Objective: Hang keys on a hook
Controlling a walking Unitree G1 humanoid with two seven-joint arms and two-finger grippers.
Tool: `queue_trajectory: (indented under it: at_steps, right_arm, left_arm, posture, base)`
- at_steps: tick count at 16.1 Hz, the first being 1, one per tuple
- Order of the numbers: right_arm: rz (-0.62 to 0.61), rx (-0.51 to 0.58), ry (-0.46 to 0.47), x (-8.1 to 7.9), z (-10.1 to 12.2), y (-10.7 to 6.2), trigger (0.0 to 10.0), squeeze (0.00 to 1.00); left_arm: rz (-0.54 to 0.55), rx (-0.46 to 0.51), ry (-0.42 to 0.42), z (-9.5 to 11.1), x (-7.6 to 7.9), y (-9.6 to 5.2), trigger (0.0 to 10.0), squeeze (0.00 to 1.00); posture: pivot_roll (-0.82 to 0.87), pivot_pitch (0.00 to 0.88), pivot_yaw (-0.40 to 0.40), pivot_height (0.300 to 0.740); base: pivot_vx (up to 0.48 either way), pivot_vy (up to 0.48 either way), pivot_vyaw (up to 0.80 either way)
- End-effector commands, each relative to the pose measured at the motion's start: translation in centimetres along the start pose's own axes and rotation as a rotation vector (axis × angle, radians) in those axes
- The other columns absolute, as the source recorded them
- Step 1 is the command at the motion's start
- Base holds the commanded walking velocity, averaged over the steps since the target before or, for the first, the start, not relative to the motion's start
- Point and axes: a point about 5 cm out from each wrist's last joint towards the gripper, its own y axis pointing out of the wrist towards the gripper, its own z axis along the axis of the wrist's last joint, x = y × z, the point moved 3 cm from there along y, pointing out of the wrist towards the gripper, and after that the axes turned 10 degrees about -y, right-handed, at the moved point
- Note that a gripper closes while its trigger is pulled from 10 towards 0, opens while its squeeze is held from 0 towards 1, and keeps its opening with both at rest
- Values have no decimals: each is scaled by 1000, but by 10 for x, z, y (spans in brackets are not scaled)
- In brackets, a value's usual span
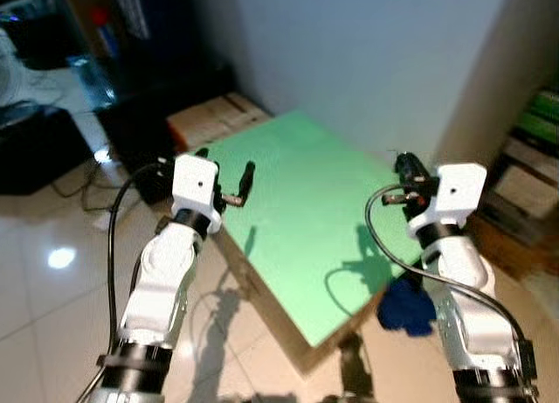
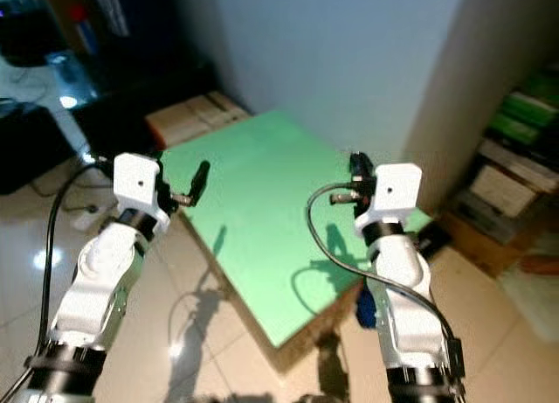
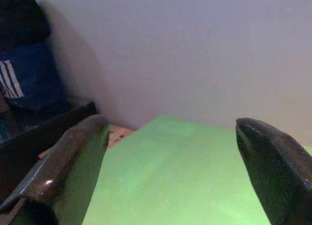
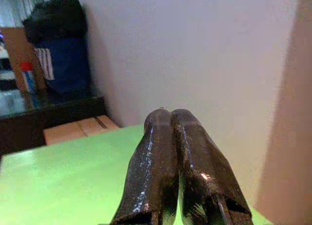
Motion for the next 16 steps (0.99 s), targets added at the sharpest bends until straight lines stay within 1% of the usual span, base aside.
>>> queue_trajectory:
  at_steps: [1,2,5,8,9,10,11,12,14,16]
  right_arm:
    - [54,-24,-20,-14,-2,6,10000,0]
    - [65,-33,-31,-17,-5,6,10000,0]
    - [114,-34,-22,-28,-6,5,10000,0]
    - [163,-39,-33,-36,-9,6,10000,0]
    - [168,-38,-37,-36,-9,7,10000,0]
    - [180,-44,-25,-37,-11,7,10000,0]
    - [190,-47,-20,-37,-13,6,10000,0]
    - [213,-60,1,-41,-19,3,10000,0]
    - [233,-69,14,-44,-23,0,10000,0]
    - [278,-82,11,-49,-28,-7,10000,0]
  left_arm:
    - [27,-4,29,1,-7,0,10000,0]
    - [37,-22,26,-2,-8,-1,10000,0]
    - [48,-61,72,-9,-11,-4,10000,0]
    - [78,-52,69,-6,-18,-7,10000,0]
    - [80,-54,75,-6,-17,-7,10000,0]
    - [93,-62,54,-7,-16,-10,10000,0]
    - [104,-58,67,-8,-16,-11,10000,0]
    - [108,-85,72,-16,-16,-15,10000,0]
    - [94,-105,86,-22,-16,-19,10000,0]
    - [127,-105,47,-23,-23,-23,10000,0]
  posture:
    - [-129,0,75,740]
    - [-128,0,76,740]
    - [-105,0,57,740]
    - [-82,0,49,740]
    - [-72,0,38,740]
    - [-68,0,29,740]
    - [-56,0,24,740]
    - [-48,0,27,740]
    - [-47,0,28,740]
    - [-55,0,30,740]
  base:
    - [0,0,725]
    - [0,0,800]
    - [0,0,800]
    - [0,0,800]
    - [0,0,800]
    - [0,0,800]
    - [0,0,800]
    - [0,0,800]
    - [0,0,800]
    - [0,0,800]
